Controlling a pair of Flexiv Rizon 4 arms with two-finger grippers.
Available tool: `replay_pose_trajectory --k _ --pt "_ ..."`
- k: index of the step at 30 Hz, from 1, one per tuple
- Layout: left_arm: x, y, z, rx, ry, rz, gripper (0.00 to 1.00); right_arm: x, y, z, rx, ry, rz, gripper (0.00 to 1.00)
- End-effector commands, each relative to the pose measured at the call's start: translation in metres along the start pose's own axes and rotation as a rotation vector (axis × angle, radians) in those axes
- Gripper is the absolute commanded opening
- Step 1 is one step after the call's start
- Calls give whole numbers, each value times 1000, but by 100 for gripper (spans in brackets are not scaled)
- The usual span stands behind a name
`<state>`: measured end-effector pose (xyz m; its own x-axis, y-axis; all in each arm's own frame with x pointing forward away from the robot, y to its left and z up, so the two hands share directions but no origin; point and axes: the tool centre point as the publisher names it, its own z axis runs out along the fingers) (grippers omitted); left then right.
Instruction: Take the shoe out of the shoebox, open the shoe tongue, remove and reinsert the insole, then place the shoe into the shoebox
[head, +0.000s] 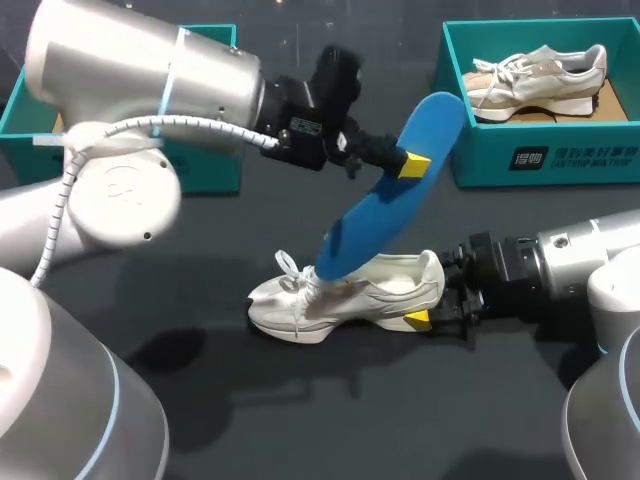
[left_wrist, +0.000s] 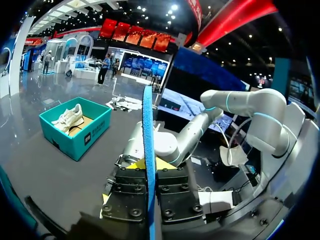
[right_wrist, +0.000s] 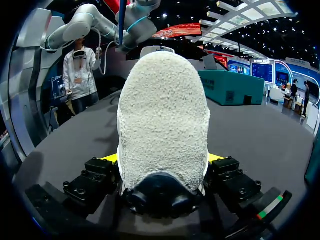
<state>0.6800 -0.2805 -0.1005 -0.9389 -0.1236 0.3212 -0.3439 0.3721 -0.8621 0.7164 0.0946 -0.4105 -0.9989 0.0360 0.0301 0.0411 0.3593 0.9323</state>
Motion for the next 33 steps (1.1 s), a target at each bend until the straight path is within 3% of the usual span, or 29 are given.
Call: replay_pose_trajectory --k 1,7,9,19,24,33 --pt "16 0 -22 104 12 5 0 1 1 1 4 -2 1 0" --pt "34 -12 -46 172 80 3 0 1 1 1 4 -2 1 0" --pt "40 -14 -61 228 124 -19 0 1 1 1 4 -2 1 0" --pt "40 -14 -61 228 124 -19 0 1 1 1 4 -2 1 0" --pt "57 -10 -82 321 152 -47 0 1 1 1 4 -2 1 0" --pt "76 -9 -105 303 112 -125 0 1 1 1 4 -2 1 0"
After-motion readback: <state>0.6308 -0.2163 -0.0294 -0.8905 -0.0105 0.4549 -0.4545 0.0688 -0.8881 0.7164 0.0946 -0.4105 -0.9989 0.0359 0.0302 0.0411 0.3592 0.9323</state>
